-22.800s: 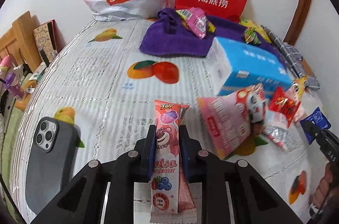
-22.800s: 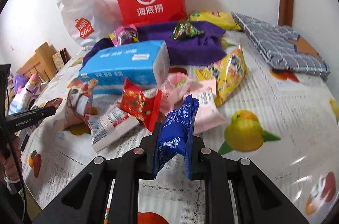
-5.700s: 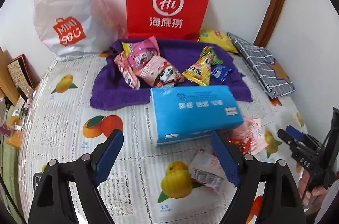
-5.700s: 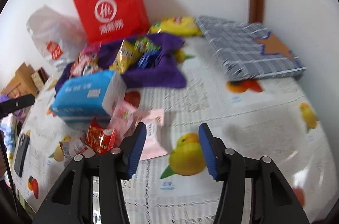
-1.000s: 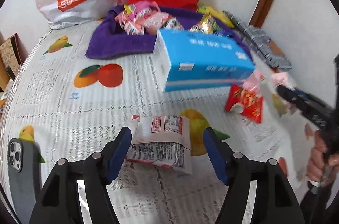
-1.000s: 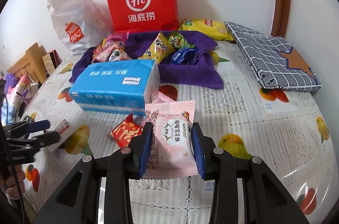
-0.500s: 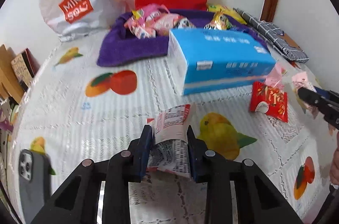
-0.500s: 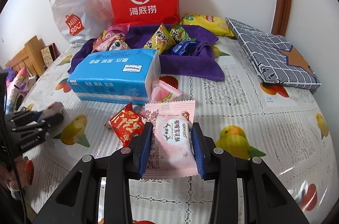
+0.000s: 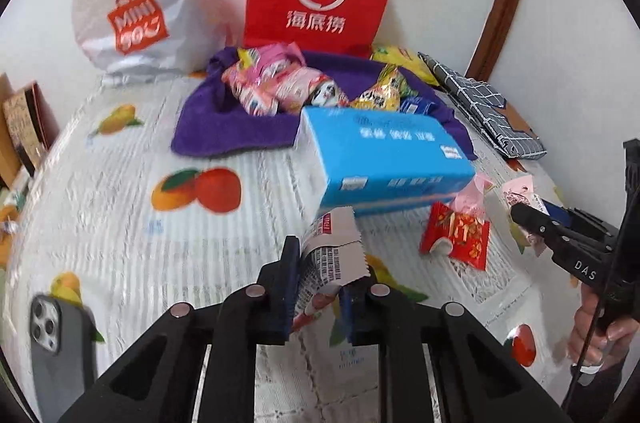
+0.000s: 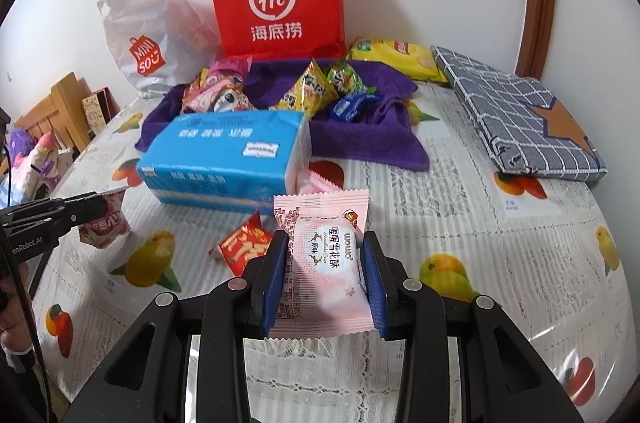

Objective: Organize snacks
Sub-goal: 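Carry the white wrapper and pink cookie packet over the purple towel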

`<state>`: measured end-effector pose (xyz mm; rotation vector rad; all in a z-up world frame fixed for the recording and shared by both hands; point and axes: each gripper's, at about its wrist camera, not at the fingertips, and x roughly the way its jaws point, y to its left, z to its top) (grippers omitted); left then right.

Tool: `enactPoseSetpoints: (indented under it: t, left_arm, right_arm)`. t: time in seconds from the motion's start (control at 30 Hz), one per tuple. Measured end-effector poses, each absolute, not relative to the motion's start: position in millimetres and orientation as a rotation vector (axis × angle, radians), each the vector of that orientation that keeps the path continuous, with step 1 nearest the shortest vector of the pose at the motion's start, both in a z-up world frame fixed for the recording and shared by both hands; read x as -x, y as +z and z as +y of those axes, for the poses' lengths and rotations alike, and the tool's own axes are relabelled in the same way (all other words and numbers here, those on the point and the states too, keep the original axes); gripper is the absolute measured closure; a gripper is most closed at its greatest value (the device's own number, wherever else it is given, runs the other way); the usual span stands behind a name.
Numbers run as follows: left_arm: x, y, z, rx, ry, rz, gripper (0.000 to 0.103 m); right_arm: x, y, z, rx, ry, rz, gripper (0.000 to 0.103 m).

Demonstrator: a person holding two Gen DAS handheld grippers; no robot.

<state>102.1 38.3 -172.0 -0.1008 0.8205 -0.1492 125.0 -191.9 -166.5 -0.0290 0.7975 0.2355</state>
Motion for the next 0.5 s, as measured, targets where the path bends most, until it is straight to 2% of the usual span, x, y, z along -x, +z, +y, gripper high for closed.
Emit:
enactPoseSetpoints:
  t: [0.23, 0.5]
  left_arm:
    - [-104.7, -165.9, 38.1, 0.131, -0.174, 0.824, 0.088]
    - [-114.1, -134.8, 34.8, 0.114, -0.168, 0.786, 0.088]
  right_arm:
    - [-129.5, -157.8, -189.8, 0.025, 0.245, 0.783, 0.066]
    - [-143.8, -134.3, -187.8, 0.025, 0.252, 0.760, 0.066]
